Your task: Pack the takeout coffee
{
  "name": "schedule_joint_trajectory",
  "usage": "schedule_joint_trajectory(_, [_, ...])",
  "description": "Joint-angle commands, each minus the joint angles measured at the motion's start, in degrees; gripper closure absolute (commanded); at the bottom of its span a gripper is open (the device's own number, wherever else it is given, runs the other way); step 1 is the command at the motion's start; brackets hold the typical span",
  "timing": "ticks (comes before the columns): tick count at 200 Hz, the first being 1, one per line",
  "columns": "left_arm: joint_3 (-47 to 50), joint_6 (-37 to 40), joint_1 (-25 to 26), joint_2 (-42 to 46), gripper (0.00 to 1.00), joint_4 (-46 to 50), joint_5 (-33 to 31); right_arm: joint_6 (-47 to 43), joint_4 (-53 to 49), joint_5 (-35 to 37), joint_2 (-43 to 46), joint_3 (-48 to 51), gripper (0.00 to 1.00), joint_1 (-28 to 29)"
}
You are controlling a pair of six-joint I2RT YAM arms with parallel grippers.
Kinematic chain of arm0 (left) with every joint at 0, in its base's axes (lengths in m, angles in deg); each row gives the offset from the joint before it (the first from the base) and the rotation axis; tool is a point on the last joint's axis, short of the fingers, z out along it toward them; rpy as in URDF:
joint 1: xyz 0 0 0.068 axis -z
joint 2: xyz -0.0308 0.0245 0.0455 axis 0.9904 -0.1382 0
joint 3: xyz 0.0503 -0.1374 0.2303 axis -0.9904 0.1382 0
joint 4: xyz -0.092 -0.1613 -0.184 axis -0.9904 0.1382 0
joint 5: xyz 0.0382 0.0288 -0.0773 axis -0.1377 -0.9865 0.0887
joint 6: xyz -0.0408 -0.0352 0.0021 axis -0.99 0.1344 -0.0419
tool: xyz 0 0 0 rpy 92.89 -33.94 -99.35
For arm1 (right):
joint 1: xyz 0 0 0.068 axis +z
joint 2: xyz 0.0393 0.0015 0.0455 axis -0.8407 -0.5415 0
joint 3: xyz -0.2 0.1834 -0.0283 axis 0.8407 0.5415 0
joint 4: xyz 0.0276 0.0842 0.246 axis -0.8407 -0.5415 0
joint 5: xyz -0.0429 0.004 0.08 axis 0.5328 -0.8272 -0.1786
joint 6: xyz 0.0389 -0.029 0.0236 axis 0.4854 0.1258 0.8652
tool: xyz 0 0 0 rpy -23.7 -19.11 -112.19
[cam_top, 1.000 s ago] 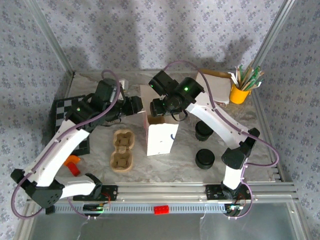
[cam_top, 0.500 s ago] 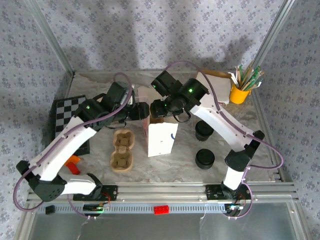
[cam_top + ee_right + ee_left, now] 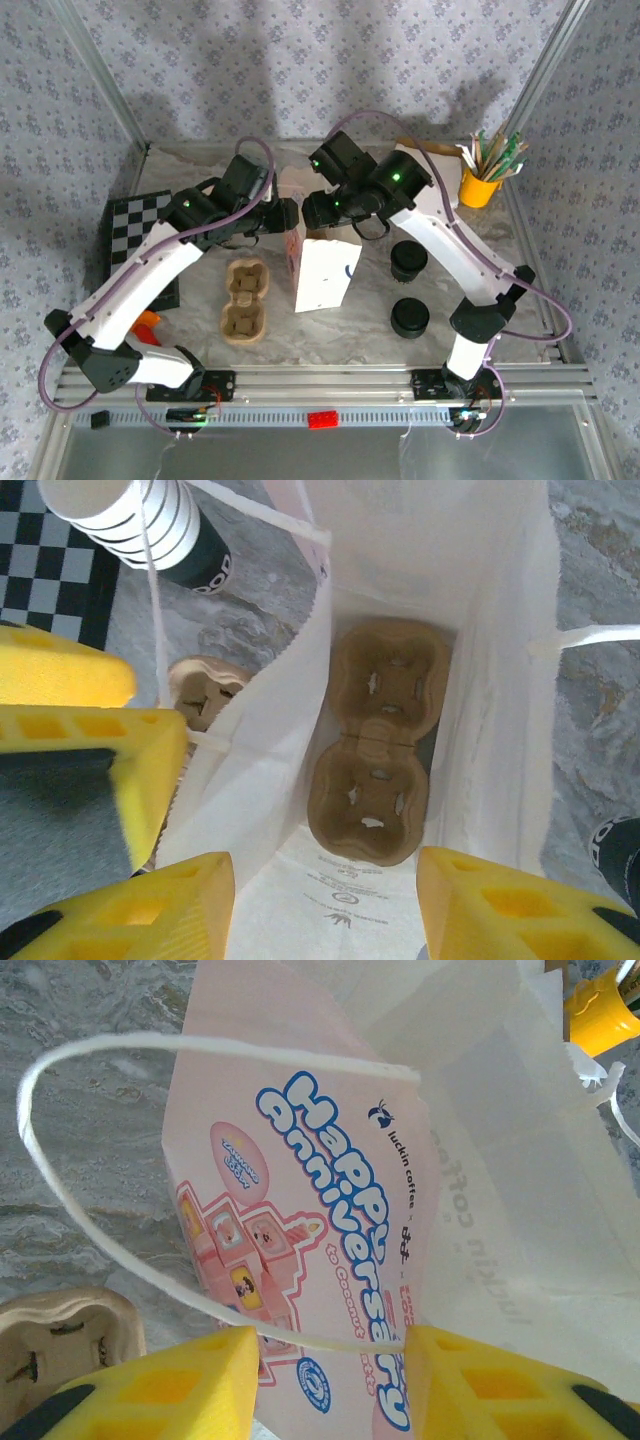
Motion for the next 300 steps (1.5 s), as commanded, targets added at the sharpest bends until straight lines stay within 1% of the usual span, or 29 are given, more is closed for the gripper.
schedule_joint_trajectory(1, [-1.89, -0.21, -0.34, 2.19, 0.57, 2.70, -1.99, -2.08, -1.93, -1.32, 0.57, -1.75, 0.49, 0.05])
schedule_joint_trajectory(26, [-1.12, -1.82, -0.34, 5.52, 0.53, 5.65, -4.27, -3.16, -2.72, -3.40, 0.80, -2.97, 0.49, -0.34])
schedule_joint_trajectory(49, [-1.79, -3.96, -0.29, 7.11, 0.43, 8.28, -4.32, -4.54, -3.60, -2.24, 1.58, -2.77, 0.49, -0.61])
schedule_joint_trajectory(69, [-3.21, -4.89, 0.26, 7.10, 0.39, 8.54, -3.58, -5.82, -2.53, -3.67, 2.57, -1.01, 0.49, -1.10])
schedule_joint_trajectory(94, [-6.36, -4.92, 1.09, 3.98, 0.36, 9.80, -3.36, -6.28, -1.75, -5.78, 3.41, 0.15, 0.49, -1.85])
schedule_joint_trajectory(109, [-9.20, -4.26, 1.79, 0.85, 0.35, 10.86, -3.24, -6.57, -1.77, -5.25, 4.17, 0.29, 0.48, -2.09])
schedule_joint_trajectory(122, [-11.33, -3.24, 2.06, -1.84, 0.35, 11.97, -3.45, -6.78, -1.84, -5.32, 4.96, 0.75, 0.48, -2.48])
schedule_joint_trajectory(137, [-12.84, -3.26, 2.06, -4.42, 0.37, 13.93, -5.23, -7.02, -1.74, -5.54, 5.90, 1.35, 0.48, -2.94])
schedule_joint_trajectory(153, [-13.34, -2.69, 2.00, -6.27, 0.40, 13.97, -5.25, -7.38, -1.33, -5.82, 7.15, 2.60, 0.47, -3.35])
schedule_joint_trajectory(166, [-14.19, -2.52, 2.04, -7.63, 0.47, 14.49, -5.63, -7.31, -0.78, -6.28, 8.16, 3.96, 0.47, -3.76])
schedule_joint_trajectory(176, [-14.52, -2.37, 2.07, -8.46, 0.50, 14.36, -5.45, -7.14, -0.20, -6.66, 9.05, 5.13, 0.47, -4.06])
schedule_joint_trajectory(214, [-14.33, -2.34, 2.00, -10.19, 0.68, 14.02, -6.10, -6.83, 1.52, -7.61, 12.08, 9.01, 0.47, -5.52])
schedule_joint_trajectory(228, [-14.01, -2.64, 2.00, -10.00, 0.78, 13.31, -6.56, -6.54, 1.79, -7.86, 12.95, 9.94, 0.47, -6.05])
schedule_joint_trajectory(265, [-13.43, -3.76, 1.93, -9.69, 0.94, 10.53, -7.22, -6.37, 0.74, -6.16, 14.26, 11.29, 0.47, -7.42])
schedule_joint_trajectory(282, [-11.92, -5.04, 1.86, -8.81, 1.00, 7.14, -7.13, -6.31, 0.38, -5.61, 14.98, 11.93, 0.47, -8.37])
schedule_joint_trajectory(300, [-10.57, -7.10, 1.60, -8.09, 1.00, 2.83, -6.02, -6.21, -0.45, -4.39, 15.57, 12.25, 0.45, -9.67])
